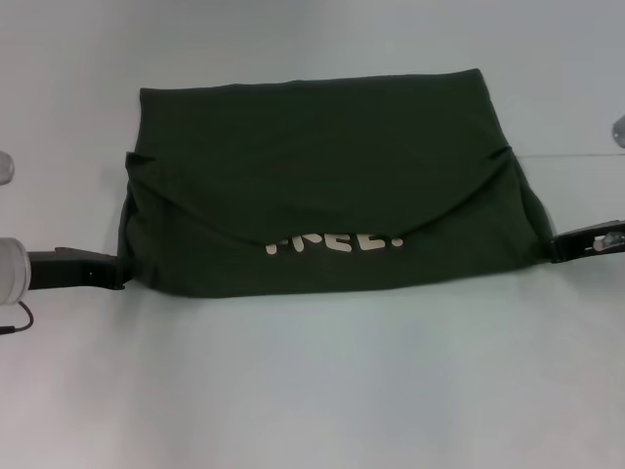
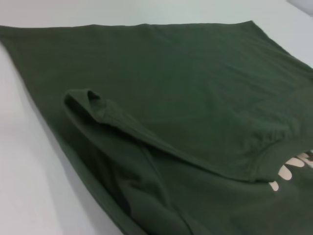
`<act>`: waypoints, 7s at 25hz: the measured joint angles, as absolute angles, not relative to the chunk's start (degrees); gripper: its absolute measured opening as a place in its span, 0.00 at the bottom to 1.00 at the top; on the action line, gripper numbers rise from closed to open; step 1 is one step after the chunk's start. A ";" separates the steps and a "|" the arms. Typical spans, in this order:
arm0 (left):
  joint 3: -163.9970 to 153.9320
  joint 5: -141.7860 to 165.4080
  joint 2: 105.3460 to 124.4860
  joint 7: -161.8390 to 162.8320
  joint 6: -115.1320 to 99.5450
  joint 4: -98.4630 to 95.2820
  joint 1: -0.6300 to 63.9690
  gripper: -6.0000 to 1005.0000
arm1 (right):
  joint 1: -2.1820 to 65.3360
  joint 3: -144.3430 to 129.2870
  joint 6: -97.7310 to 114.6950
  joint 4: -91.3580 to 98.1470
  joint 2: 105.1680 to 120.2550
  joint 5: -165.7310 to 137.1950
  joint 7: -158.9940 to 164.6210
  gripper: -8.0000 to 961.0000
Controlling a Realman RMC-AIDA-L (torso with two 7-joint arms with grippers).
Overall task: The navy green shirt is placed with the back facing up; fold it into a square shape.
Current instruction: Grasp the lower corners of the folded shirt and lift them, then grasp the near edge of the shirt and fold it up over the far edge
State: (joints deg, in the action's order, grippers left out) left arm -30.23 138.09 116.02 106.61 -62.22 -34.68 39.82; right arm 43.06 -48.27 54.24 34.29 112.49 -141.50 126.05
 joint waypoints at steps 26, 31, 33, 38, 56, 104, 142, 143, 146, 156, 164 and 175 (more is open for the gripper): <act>-21.92 151.28 112.77 114.16 -94.61 -43.61 38.98 0.01 | 32.12 -34.83 85.61 45.25 111.54 -140.90 118.04 0.04; -21.08 153.95 112.28 113.59 -99.20 -44.86 38.47 0.00 | 29.61 -32.61 90.62 45.27 111.38 -140.87 115.60 0.04; -21.07 154.78 112.19 113.28 -100.44 -44.97 38.45 0.01 | 28.72 -32.08 92.23 45.27 111.37 -140.88 114.84 0.04; -20.59 155.28 111.99 112.62 -102.56 -45.00 38.67 0.01 | 27.38 -31.39 94.15 45.23 111.34 -140.88 113.48 0.04; -18.74 147.90 110.90 112.74 -105.90 -43.32 40.67 0.01 | 29.64 -22.04 96.93 43.37 108.84 -138.44 112.76 0.04; -11.07 140.53 108.82 114.44 -101.63 -40.79 42.57 0.01 | 33.03 -19.29 92.17 37.88 106.33 -126.93 114.31 0.04; -10.90 138.67 108.62 114.43 -100.88 -40.30 42.78 0.01 | 34.48 -19.25 90.69 37.88 105.97 -126.81 114.55 0.04; -10.90 138.04 108.62 114.66 -100.49 -40.01 42.89 0.01 | 34.53 -19.25 90.30 37.88 105.97 -126.63 114.72 0.04; -10.88 137.20 108.62 115.58 -99.43 -39.94 42.97 0.01 | 34.55 -19.24 89.79 37.88 105.97 -126.07 114.93 0.04; -6.67 134.64 108.27 120.18 -90.63 -39.58 42.25 0.01 | 34.75 -19.34 82.12 37.46 105.55 -120.83 117.19 0.04; -6.78 131.20 108.63 119.38 -76.63 -32.25 43.36 0.01 | 39.36 -19.95 69.21 32.77 106.24 -119.49 116.80 0.04; -7.03 123.18 112.01 109.06 -58.30 -23.76 46.42 0.01 | 44.88 -21.44 49.35 28.36 110.38 -119.15 113.23 0.04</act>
State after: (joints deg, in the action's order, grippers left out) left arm -7.03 123.18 112.01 109.06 -58.30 -23.76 46.42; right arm 44.88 -21.44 49.35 28.36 110.38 -119.15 113.23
